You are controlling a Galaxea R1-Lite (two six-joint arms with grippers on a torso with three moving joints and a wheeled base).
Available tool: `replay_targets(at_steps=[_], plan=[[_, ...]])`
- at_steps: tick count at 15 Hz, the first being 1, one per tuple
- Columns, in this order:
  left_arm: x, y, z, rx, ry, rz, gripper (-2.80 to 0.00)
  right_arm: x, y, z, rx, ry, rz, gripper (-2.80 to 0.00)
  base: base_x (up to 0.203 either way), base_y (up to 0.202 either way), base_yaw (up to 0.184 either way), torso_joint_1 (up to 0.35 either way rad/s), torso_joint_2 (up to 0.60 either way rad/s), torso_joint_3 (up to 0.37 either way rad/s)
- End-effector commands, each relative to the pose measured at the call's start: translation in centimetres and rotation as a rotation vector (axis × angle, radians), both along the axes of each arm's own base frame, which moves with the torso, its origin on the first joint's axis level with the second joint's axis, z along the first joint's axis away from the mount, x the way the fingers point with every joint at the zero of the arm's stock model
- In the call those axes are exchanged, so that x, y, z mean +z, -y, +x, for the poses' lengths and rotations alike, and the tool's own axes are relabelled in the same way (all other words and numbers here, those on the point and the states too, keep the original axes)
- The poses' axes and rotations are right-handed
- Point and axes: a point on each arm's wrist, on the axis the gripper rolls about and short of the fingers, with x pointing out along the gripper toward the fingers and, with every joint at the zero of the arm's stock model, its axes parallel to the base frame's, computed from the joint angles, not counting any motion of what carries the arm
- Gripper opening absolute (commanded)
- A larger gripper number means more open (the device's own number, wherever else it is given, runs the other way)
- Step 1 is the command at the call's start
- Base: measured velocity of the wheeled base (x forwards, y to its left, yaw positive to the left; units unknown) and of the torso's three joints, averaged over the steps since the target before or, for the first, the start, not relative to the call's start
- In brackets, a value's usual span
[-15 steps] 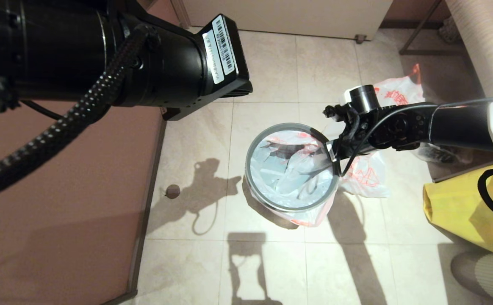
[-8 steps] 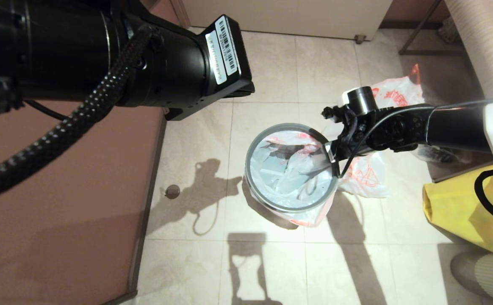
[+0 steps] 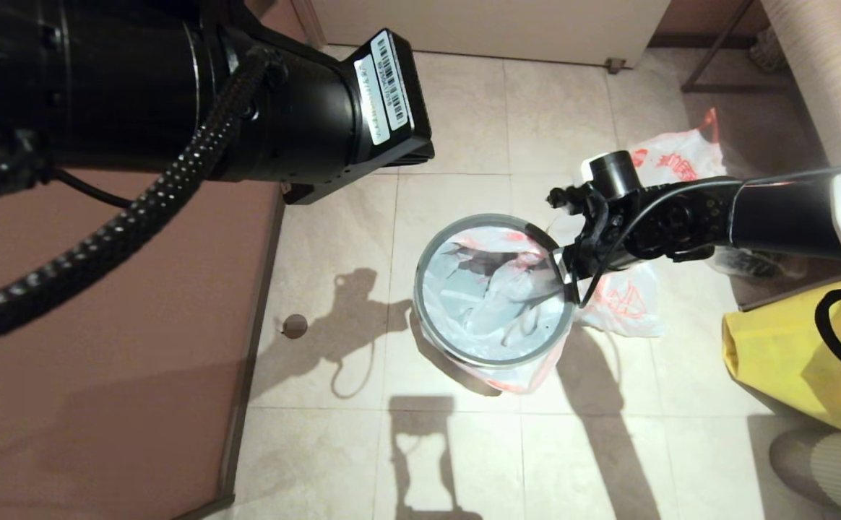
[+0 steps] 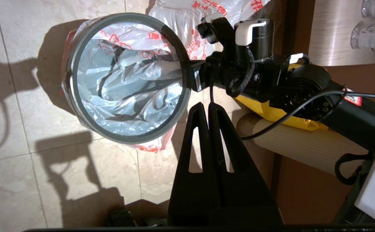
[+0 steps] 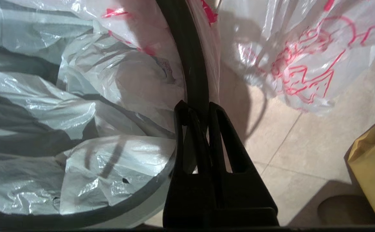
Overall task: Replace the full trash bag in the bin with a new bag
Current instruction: Place the trash can ring on the trash can
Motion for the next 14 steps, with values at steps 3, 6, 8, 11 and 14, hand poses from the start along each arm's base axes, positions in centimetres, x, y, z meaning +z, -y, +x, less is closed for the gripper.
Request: replay_targets(at_steps=[3,6,8,11,14], plan=[[-0.3,0.3,0.2,0.001,-0.009,0.008,-2.80,2.5,0.8,-2.9,-0.026,0.020,0.040,-2.80,0.000,0.000,0.000,0.000,0.00,0.000],[-0.8,1.0,0.6,-0.003,-0.021,0.022,-2.80,2.1,0.8,-2.8,-0.055,0.023,0.026,0.00,0.000,0.000,0.000,0.000,0.00,0.000],[-0.8,1.0,0.6,-0.002,-0.020,0.022,-2.80,0.9,0.5,-1.9,-0.053,0.003,0.017,0.00,0.000,0.000,0.000,0.000,0.00,0.000],[-1.0,1.2,0.8,0.001,-0.025,0.028,-2.80,1.0,0.7,-1.8,-0.063,0.003,0.029,0.00,0.000,0.000,0.000,0.000,0.00,0.000],[-1.6,1.1,0.6,-0.032,-0.036,0.059,-2.80,3.9,2.4,-5.1,-0.081,0.022,0.104,0.00,0.000,0.000,0.000,0.000,0.00,0.000]])
